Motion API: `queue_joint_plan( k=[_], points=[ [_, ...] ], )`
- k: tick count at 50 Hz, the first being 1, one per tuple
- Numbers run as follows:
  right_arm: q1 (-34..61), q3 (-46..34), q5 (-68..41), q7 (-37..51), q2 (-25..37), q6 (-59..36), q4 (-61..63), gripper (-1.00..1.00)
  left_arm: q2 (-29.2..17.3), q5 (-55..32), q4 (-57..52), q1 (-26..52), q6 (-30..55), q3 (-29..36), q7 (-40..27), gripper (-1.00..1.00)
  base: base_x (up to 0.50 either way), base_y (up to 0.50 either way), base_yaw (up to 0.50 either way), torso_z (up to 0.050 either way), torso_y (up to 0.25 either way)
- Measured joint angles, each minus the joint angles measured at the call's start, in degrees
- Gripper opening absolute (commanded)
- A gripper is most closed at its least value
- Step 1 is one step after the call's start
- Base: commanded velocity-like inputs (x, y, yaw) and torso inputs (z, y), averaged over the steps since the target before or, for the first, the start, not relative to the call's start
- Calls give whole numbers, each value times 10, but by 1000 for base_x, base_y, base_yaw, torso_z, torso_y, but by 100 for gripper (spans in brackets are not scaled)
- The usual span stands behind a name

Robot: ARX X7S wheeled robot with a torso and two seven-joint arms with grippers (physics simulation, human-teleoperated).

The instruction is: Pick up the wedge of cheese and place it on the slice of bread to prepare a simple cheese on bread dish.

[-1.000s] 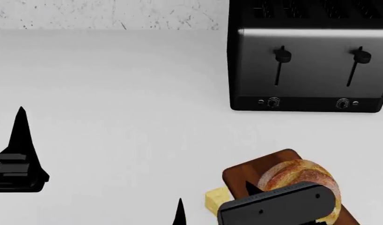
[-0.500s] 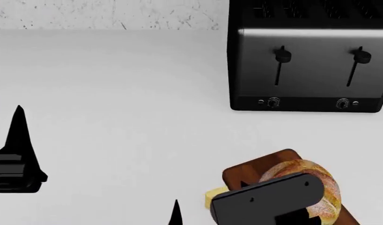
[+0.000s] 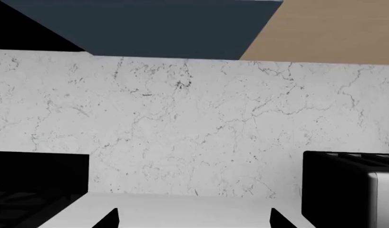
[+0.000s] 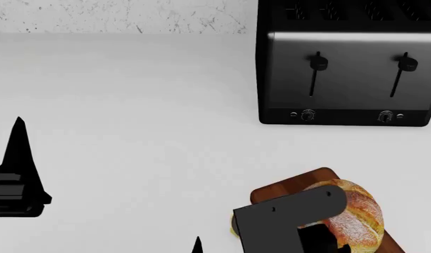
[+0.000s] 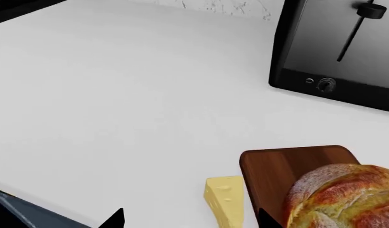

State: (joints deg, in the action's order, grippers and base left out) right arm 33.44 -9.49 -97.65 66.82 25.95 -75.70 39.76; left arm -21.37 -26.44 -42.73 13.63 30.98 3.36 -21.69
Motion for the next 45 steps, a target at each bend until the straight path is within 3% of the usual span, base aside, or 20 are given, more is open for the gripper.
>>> queue_joint_plan(
  k=[21, 45],
  points=[
    [40, -49, -33, 40, 1, 2, -49, 100, -2, 0, -1, -3, -9, 0, -4, 100, 0, 0, 0, 0, 0],
    [52, -70, 5, 4, 4, 4, -90, 100, -4, -1, -1, -5, -18, 0, -8, 100, 0, 0, 0, 0, 0]
  ],
)
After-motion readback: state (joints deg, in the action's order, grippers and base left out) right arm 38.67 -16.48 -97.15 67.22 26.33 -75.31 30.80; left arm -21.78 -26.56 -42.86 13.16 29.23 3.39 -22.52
